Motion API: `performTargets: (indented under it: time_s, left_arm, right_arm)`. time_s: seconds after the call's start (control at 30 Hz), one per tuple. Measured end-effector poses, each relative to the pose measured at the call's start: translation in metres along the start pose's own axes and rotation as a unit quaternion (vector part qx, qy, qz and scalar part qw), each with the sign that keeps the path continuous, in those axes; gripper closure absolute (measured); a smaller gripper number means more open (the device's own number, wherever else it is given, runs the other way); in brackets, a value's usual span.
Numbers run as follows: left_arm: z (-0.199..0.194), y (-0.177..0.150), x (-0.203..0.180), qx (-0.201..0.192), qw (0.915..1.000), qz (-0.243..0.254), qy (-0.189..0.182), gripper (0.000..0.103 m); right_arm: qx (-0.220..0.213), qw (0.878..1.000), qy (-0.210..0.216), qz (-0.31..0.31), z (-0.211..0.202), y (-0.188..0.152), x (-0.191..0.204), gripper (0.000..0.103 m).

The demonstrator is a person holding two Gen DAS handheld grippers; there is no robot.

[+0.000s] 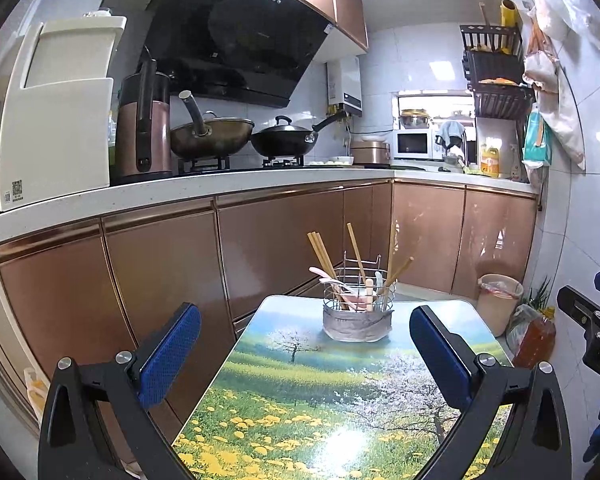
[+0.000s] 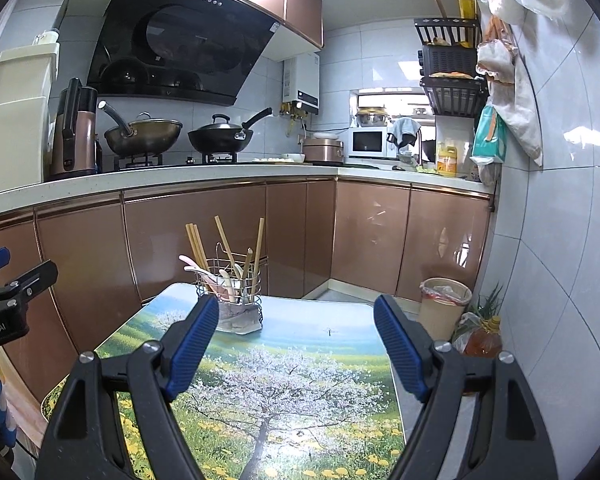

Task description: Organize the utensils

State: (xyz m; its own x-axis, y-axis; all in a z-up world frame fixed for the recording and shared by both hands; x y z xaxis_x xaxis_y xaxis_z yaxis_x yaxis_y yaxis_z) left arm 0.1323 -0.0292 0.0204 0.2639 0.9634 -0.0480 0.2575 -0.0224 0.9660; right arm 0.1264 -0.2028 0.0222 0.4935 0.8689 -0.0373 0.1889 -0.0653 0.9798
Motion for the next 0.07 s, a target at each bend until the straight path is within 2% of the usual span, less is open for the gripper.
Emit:
performTargets:
  time_s: [0.07]
  left_arm:
    - [-0.0010,-0.0007,-0.0002,-0.001,1.0000,0.001,0.000,0.000]
  right_arm:
    - [0.001,1.000,0.000,-0.001,0.0005,-0.0006,-0.0001,0.024]
Point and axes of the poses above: each gripper's, at about its wrist camera, not at the fingertips, and z roughly the way its jaws point, x to its left, y to its top, the point moved 8 cm from there along z, roughly the way its jaws point, and after that the axes turned 15 degrees about -y, right-handed, at the moved point
